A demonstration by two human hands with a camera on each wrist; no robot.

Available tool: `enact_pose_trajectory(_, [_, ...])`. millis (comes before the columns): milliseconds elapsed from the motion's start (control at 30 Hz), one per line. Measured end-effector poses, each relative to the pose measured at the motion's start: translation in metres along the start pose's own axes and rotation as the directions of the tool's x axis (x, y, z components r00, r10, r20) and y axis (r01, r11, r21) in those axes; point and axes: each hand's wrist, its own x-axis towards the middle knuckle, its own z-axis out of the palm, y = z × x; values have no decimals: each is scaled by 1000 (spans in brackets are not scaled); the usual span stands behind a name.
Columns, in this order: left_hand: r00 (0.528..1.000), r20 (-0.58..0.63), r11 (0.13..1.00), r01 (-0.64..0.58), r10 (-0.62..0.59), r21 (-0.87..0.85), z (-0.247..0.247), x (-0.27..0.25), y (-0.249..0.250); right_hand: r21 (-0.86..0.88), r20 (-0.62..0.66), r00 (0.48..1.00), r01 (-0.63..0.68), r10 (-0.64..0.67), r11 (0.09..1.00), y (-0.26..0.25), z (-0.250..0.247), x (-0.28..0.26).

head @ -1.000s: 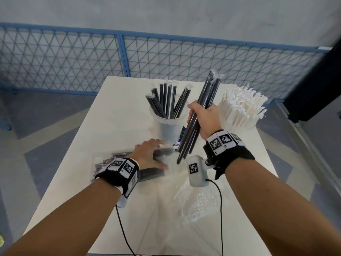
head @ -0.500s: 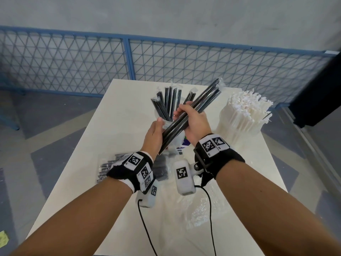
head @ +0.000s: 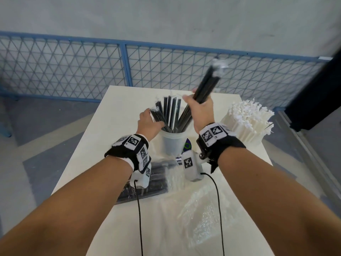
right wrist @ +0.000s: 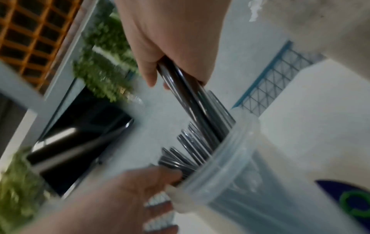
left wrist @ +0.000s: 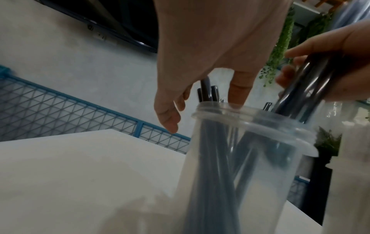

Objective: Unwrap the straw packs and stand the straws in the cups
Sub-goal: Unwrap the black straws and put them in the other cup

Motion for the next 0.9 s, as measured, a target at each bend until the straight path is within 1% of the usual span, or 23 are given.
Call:
enact_pose_trajectory(33, [1000,1,1000,2,-2,5,0,2,0,-94,58,998,-17,22,995,9,1,1])
enact_pose_trajectory(67, [1000,6,1000,-4,4,17,1,4,0,-168,80,996,-22,35,986,16,2,1])
enact_pose_trajectory(100, [1000,19,1000,-17,16,26,1,6,0,-240,55,998,-10,24,971,21,3,1])
enact_pose_trajectory(133, [999,40,999,-27,26,30,1,7,1,-321,4,1000,6,-5,947,28,3,3])
enact_pose_trajectory(200, [996,84,998,-42,39,39,2,10,2,-516,-51,997,26,-61,856,33,1,6])
enact_pose_trajectory(233, [994,103,998,-49,44,45,3,12,2,-593,-61,996,12,-60,805,35,-2,10])
enact_pose_trajectory(267, [991,122,997,-57,50,52,4,13,2,-621,-54,998,-8,-33,784,37,-5,14])
enact_pose_trajectory(333, [986,158,996,-68,57,65,5,14,2,-555,-7,995,-88,101,827,41,-6,20])
enact_pose_trajectory(367, [983,174,995,-69,56,71,5,15,3,-541,6,987,-133,162,831,45,-4,23])
enact_pose_trajectory(433, [980,193,994,-71,55,80,5,15,4,-585,62,977,-131,205,801,48,0,28])
enact_pose_trajectory(467, [978,201,994,-73,55,84,4,15,4,-648,111,973,-85,204,757,48,2,32])
enact_pose_trajectory(500, [976,211,993,-79,60,85,4,15,4,-724,167,967,-12,192,690,45,6,32])
enact_pose_trajectory(567, [971,231,993,-79,57,88,4,15,6,-843,291,937,154,195,516,42,11,35])
enact_pose_trajectory(600, [968,245,993,-77,52,90,3,15,6,-855,358,916,243,181,459,41,14,35])
enact_pose_trajectory(633, [964,261,993,-74,49,89,3,15,7,-843,405,897,293,175,451,40,18,33])
enact_pose_trajectory(667, [960,277,994,-71,45,86,3,15,7,-814,451,879,336,153,474,40,21,31])
enact_pose_trajectory(700, [956,289,994,-74,47,84,2,16,8,-776,477,867,339,142,532,44,23,30])
enact_pose_trajectory(733, [953,299,994,-70,43,79,1,15,9,-725,485,866,323,119,608,46,24,28])
enact_pose_trajectory(800, [949,312,995,-71,45,70,-2,14,10,-631,452,890,275,55,726,51,25,26])
enact_pose_trajectory(833, [946,322,995,-68,43,66,-4,15,10,-585,421,907,262,10,768,51,25,25])
enact_pose_trajectory(900, [938,347,996,-55,29,65,-7,12,9,-498,318,945,234,-75,835,50,27,24])
